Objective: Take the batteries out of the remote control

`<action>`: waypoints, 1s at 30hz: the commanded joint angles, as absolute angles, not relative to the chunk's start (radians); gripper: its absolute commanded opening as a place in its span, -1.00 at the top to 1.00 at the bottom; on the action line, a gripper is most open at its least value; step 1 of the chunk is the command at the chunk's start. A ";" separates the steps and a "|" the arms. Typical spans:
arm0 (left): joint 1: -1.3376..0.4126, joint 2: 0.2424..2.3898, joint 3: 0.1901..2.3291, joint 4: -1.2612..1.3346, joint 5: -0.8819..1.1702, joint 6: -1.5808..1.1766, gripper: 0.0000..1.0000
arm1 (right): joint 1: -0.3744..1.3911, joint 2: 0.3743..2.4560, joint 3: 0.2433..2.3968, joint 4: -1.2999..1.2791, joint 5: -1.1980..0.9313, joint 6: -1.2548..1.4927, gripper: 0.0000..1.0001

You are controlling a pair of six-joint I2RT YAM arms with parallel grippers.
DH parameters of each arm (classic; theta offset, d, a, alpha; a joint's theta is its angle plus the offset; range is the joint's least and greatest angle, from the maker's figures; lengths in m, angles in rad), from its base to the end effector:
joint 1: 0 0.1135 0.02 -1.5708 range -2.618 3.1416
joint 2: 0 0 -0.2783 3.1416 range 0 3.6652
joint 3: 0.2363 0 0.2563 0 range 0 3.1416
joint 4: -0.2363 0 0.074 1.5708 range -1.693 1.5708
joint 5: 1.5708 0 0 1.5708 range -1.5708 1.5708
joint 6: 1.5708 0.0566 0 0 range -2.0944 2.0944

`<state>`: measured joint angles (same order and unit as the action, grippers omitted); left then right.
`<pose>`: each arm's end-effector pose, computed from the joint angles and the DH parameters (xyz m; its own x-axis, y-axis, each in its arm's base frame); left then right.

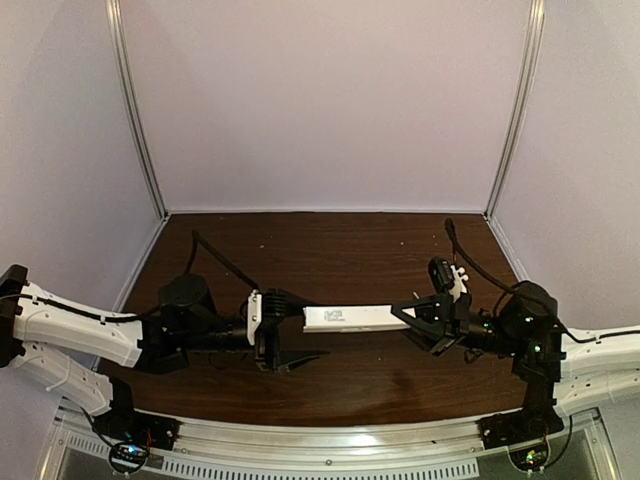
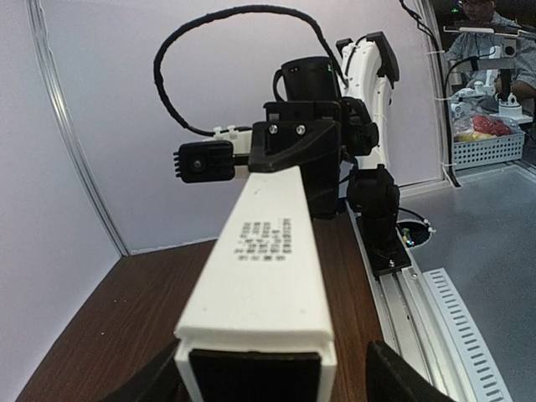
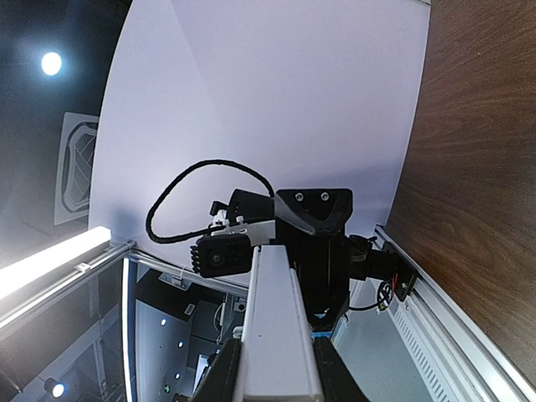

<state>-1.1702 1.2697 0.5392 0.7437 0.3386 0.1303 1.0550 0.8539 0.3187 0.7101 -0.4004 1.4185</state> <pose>0.0960 -0.2748 0.2594 0.1348 -0.0040 -0.9909 0.9889 0.0630 0.1343 0.0826 0.1903 0.2698 -0.9659 0.1419 -0.2164 -0.2351 -0.1314 0.9631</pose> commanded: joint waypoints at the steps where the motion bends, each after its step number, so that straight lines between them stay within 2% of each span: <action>1: -1.164 1.278 0.567 0.788 0.363 0.135 -0.44 | 1.051 0.837 0.301 0.758 -0.403 1.425 1.00; 8: -1.164 1.309 0.597 0.785 0.356 0.135 -0.45 | 1.051 0.840 0.287 0.771 -0.400 1.432 1.00; 22: -1.164 1.347 0.630 0.791 0.368 0.129 -0.03 | 1.053 0.845 0.283 0.776 -0.390 1.439 1.00; 30: -1.165 1.350 0.636 0.789 0.370 0.134 -0.16 | 1.053 0.851 0.279 0.782 -0.385 1.443 1.00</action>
<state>-1.1702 1.3373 0.6025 0.7540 0.3576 0.1299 1.0550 0.8528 0.2905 0.7307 -0.3992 1.4342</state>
